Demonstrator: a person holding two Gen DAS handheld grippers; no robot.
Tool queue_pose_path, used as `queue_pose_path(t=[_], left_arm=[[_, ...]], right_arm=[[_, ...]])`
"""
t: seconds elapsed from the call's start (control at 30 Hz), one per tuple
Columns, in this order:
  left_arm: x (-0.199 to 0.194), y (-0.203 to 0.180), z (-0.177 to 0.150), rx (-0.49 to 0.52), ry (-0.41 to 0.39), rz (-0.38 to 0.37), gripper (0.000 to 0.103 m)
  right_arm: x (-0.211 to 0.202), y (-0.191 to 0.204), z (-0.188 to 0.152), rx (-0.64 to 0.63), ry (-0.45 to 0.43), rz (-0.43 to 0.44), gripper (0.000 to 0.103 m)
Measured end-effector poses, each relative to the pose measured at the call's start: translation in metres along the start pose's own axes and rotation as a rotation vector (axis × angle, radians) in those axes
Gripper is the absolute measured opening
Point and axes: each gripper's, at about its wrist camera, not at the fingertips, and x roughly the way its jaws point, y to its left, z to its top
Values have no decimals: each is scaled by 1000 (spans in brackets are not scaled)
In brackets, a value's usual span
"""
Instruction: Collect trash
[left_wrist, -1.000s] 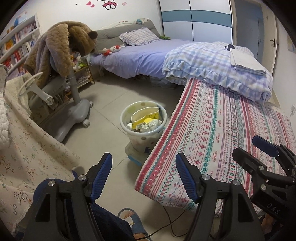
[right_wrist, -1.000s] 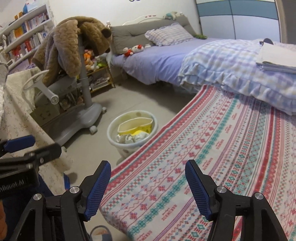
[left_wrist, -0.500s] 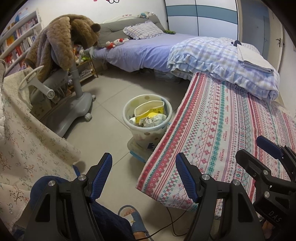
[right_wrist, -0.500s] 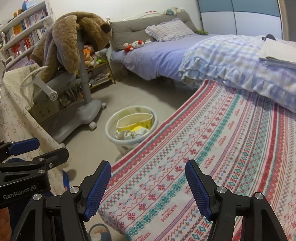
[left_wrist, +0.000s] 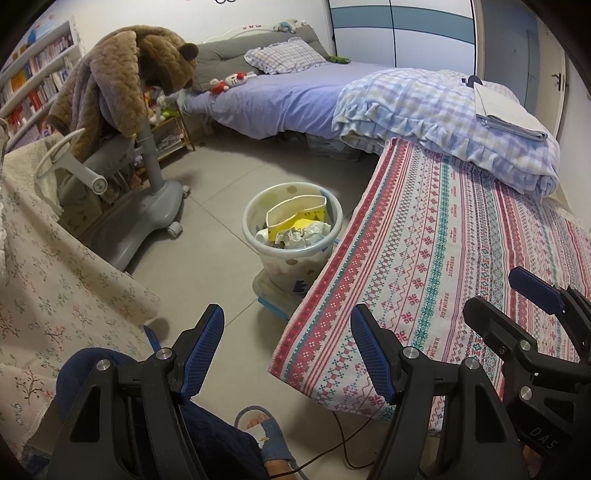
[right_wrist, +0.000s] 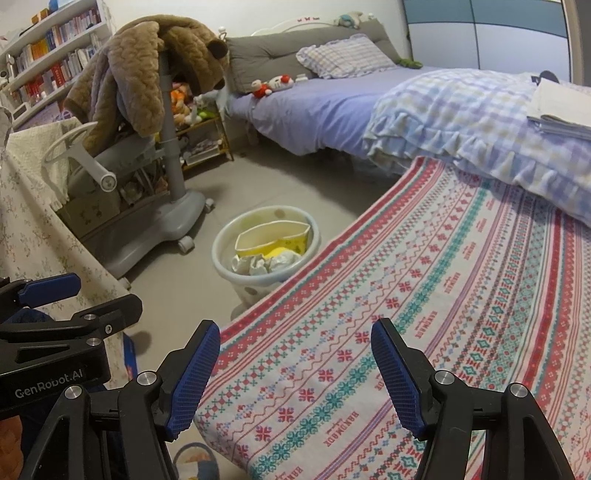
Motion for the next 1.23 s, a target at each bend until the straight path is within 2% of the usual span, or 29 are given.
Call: queue_pose_path(t=[1.23], left_arm=[[3, 0, -2, -6, 11, 9, 74]], right_arm=[[3, 4, -2, -3, 1, 2, 73]])
